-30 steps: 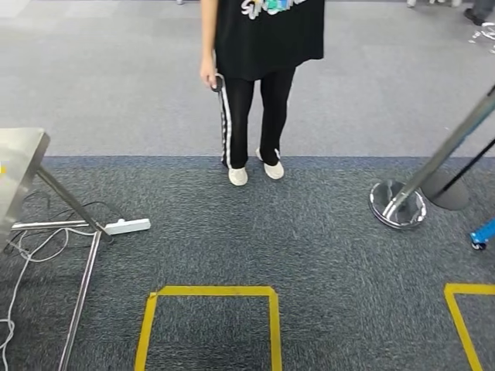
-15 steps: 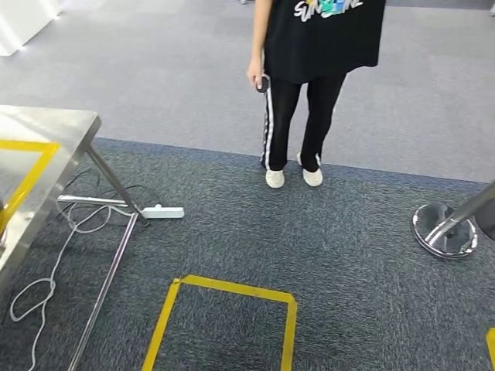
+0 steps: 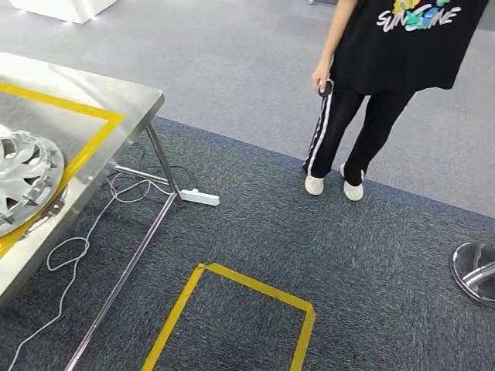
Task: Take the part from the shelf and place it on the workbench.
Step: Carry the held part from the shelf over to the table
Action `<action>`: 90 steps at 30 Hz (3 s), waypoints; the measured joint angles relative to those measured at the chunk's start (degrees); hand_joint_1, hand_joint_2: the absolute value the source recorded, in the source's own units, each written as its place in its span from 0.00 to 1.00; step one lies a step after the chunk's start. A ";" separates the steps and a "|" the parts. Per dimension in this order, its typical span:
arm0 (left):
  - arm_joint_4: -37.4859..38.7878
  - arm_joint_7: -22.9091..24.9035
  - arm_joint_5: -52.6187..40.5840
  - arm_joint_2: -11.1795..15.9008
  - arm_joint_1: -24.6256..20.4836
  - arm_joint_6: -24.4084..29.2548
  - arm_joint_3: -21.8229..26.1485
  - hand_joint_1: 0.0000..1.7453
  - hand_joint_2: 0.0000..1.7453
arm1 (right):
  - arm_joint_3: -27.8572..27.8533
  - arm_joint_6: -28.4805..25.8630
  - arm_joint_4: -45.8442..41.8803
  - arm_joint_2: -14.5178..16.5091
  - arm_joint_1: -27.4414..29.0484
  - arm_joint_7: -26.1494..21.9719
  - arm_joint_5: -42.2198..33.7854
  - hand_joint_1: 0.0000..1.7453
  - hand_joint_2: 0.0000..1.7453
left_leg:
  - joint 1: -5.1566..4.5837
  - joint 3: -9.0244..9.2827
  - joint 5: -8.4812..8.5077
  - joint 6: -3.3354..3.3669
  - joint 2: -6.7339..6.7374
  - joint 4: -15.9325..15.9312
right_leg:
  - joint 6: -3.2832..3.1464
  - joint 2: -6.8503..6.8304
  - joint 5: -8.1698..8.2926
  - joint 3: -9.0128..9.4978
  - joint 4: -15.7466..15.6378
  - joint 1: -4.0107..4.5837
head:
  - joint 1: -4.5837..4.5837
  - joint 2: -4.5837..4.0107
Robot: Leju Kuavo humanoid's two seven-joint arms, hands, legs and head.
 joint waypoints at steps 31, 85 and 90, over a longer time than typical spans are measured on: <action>-0.36 -0.05 0.14 0.28 -0.93 -0.31 -0.37 1.00 1.00 | -0.96 -0.01 0.00 0.23 0.19 0.19 0.07 0.00 0.00 | -0.12 0.45 -0.27 0.43 -0.74 0.04 | 0.62 0.78 -0.89 -0.76 1.97 -0.37 | 0.00 0.00; -0.43 -0.23 1.24 -0.50 -1.64 -2.30 -1.05 1.00 1.00 | -2.92 0.01 0.19 0.44 1.53 0.83 1.88 0.00 0.00 | 0.72 -0.39 -1.11 -2.47 -0.48 2.65 | -0.52 -2.13 3.54 2.51 -6.05 -1.48 | -0.66 0.00; -0.43 -0.24 1.23 -0.58 -1.48 -2.20 -1.07 1.00 1.00 | -3.19 -0.06 0.19 0.44 1.50 0.83 1.93 0.00 0.00 | 0.63 0.56 -1.20 -2.67 -0.30 0.93 | -0.63 -2.34 3.67 2.73 -6.80 -1.13 | -0.59 0.00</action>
